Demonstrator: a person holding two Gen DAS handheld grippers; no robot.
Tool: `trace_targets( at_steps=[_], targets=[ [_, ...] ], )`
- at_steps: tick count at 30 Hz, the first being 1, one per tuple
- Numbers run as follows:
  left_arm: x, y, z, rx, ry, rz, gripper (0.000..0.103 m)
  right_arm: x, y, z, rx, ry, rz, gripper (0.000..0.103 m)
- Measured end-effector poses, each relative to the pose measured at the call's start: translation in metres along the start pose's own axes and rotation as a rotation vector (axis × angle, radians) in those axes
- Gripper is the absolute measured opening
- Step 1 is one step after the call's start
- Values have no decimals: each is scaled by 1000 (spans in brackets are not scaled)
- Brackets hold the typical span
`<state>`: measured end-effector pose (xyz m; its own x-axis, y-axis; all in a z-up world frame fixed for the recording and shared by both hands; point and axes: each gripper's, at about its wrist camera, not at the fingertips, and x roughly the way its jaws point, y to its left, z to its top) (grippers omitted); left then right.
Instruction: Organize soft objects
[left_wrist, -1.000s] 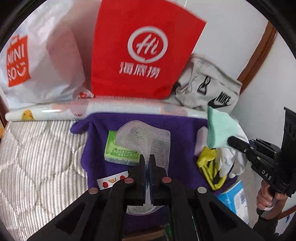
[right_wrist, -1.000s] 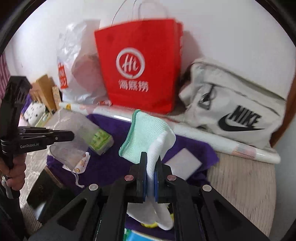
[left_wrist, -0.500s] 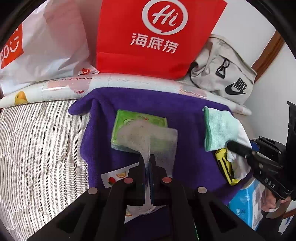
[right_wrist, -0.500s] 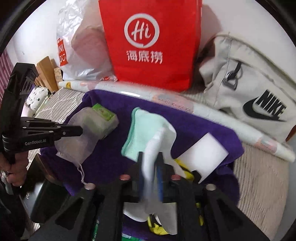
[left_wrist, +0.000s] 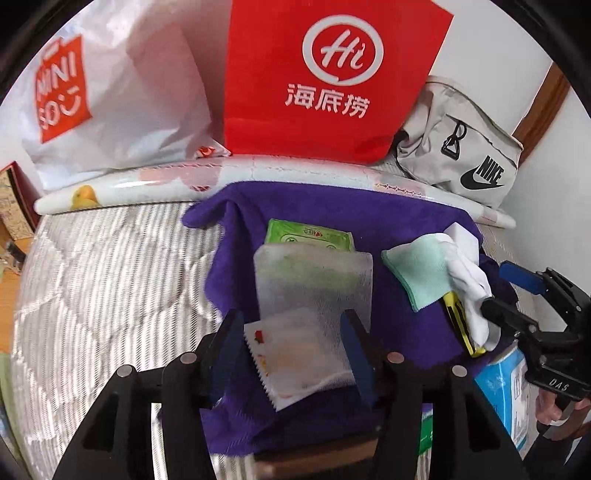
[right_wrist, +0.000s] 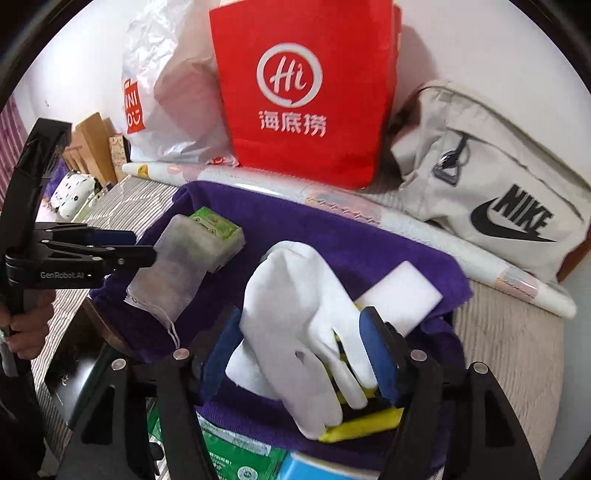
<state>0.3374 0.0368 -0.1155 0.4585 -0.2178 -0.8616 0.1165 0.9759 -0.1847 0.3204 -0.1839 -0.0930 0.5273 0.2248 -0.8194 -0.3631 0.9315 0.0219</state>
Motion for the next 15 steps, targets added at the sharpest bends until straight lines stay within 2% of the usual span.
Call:
trace_targets(
  at_steps=[9, 15],
  targets=[
    [-57, -8, -33, 32, -139, 22, 52, -65, -5, -25, 95, -114, 28, 66],
    [-73, -11, -66, 30, -83, -22, 52, -86, 13, -51, 90, -106, 64, 66]
  ],
)
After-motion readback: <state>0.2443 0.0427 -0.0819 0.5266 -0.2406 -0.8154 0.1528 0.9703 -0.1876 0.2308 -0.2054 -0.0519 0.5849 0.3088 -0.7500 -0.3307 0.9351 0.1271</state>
